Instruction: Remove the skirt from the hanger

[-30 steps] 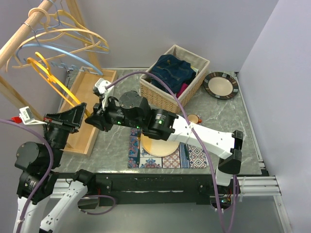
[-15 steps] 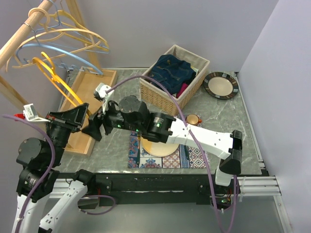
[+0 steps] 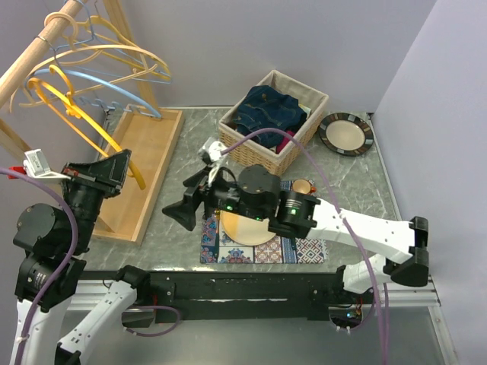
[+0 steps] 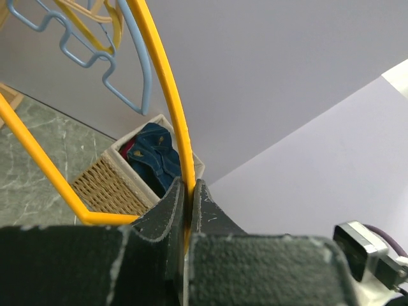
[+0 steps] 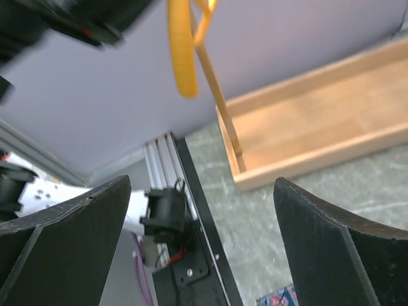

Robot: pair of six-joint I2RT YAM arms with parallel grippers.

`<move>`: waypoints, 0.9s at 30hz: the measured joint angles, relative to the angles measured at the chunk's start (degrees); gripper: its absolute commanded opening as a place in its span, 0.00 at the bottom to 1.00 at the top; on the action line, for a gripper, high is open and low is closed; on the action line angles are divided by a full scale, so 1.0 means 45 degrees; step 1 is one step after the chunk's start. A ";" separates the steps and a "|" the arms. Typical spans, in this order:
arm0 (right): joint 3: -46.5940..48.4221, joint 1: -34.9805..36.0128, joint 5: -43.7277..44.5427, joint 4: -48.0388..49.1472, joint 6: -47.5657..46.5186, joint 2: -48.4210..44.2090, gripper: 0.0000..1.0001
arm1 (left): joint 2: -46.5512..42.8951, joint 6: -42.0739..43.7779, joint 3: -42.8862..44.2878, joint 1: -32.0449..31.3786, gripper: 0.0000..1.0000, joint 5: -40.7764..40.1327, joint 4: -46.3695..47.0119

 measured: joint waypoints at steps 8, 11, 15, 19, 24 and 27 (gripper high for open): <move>-0.0568 -0.0024 0.0350 0.0345 0.0000 -0.0656 1.00 | 0.0457 -0.0384 0.0097 0.0000 0.01 -0.0777 0.0597; -0.0787 -0.0024 0.0393 0.0321 0.0005 -0.0704 1.00 | 0.0661 -0.0607 0.0107 0.0000 0.01 -0.1559 0.0884; -0.1078 -0.0024 0.0442 0.0301 0.0010 -0.0889 1.00 | 0.0976 -0.0923 0.0384 0.0000 0.01 -0.2827 0.1098; -0.1234 -0.0024 0.0476 0.0321 0.0015 -0.1151 1.00 | 0.1307 -0.1098 0.0733 0.0000 0.01 -0.3779 0.1399; -0.1350 -0.0024 0.0481 0.0345 0.0015 -0.1496 1.00 | 0.1685 -0.1117 0.0855 0.0000 0.01 -0.4658 0.1627; -0.1418 -0.0024 0.0549 0.0345 0.0015 -0.1671 1.00 | 0.1889 -0.1161 0.0826 -0.0024 0.01 -0.4988 0.1690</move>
